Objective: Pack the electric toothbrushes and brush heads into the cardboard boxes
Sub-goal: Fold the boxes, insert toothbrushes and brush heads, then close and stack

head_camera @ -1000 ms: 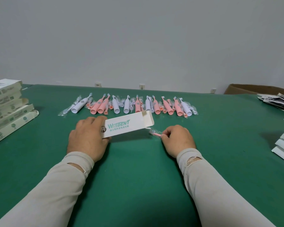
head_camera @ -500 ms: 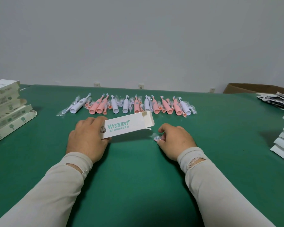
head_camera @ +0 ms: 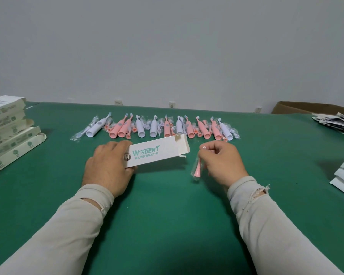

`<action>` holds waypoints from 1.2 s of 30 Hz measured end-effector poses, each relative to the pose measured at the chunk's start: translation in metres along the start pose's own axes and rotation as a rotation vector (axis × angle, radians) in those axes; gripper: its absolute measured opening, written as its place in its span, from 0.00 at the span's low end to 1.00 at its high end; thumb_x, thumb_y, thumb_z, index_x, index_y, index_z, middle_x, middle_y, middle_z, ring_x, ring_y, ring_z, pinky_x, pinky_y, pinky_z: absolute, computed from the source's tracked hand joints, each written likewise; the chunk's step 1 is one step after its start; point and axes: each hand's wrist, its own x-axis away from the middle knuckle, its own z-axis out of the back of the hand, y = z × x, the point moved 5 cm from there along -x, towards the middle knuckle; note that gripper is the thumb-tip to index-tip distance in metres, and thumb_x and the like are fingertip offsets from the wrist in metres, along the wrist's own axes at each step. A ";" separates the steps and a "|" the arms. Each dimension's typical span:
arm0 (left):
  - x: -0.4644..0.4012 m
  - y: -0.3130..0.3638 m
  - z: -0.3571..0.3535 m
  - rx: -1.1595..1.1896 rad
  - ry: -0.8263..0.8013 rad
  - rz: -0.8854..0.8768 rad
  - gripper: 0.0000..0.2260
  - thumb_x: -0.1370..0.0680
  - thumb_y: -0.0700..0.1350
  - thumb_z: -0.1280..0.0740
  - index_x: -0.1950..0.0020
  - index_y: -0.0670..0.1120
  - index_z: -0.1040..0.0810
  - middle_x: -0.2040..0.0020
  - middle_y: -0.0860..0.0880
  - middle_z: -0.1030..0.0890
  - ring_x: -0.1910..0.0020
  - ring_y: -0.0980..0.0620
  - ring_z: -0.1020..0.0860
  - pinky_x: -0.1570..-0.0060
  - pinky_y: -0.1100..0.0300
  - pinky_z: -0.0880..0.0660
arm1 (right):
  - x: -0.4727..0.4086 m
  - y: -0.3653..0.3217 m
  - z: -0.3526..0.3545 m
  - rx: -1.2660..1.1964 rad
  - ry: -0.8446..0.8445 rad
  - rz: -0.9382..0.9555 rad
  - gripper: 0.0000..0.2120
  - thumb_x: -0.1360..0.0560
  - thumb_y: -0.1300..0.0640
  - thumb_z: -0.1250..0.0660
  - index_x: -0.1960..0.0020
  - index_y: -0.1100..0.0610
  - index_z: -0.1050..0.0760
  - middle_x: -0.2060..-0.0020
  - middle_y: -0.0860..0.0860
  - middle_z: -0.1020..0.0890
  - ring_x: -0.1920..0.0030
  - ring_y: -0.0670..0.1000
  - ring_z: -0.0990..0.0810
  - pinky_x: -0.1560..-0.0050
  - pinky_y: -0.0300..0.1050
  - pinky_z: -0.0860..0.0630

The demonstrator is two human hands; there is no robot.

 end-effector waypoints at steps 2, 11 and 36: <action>0.000 0.000 0.000 0.004 0.001 -0.006 0.21 0.26 0.53 0.28 0.35 0.58 0.29 0.39 0.52 0.25 0.40 0.44 0.30 0.45 0.49 0.28 | 0.000 -0.001 0.003 -0.194 0.021 -0.035 0.07 0.27 0.66 0.33 0.61 0.56 0.21 0.75 0.45 0.22 0.74 0.46 0.25 0.73 0.40 0.26; 0.000 0.004 0.000 0.026 0.009 -0.050 0.24 0.27 0.53 0.27 0.34 0.57 0.29 0.37 0.52 0.25 0.38 0.45 0.30 0.43 0.48 0.29 | 0.007 -0.014 0.002 -0.432 0.175 0.067 0.03 0.23 0.66 0.31 0.53 0.59 0.23 0.63 0.52 0.21 0.66 0.51 0.14 0.65 0.39 0.20; -0.001 0.003 -0.001 0.027 0.017 -0.079 0.24 0.27 0.52 0.28 0.32 0.57 0.30 0.37 0.53 0.25 0.39 0.46 0.30 0.43 0.49 0.28 | 0.015 -0.015 -0.014 -0.339 0.054 0.057 0.08 0.24 0.65 0.30 0.56 0.54 0.17 0.53 0.56 0.14 0.58 0.52 0.13 0.54 0.44 0.17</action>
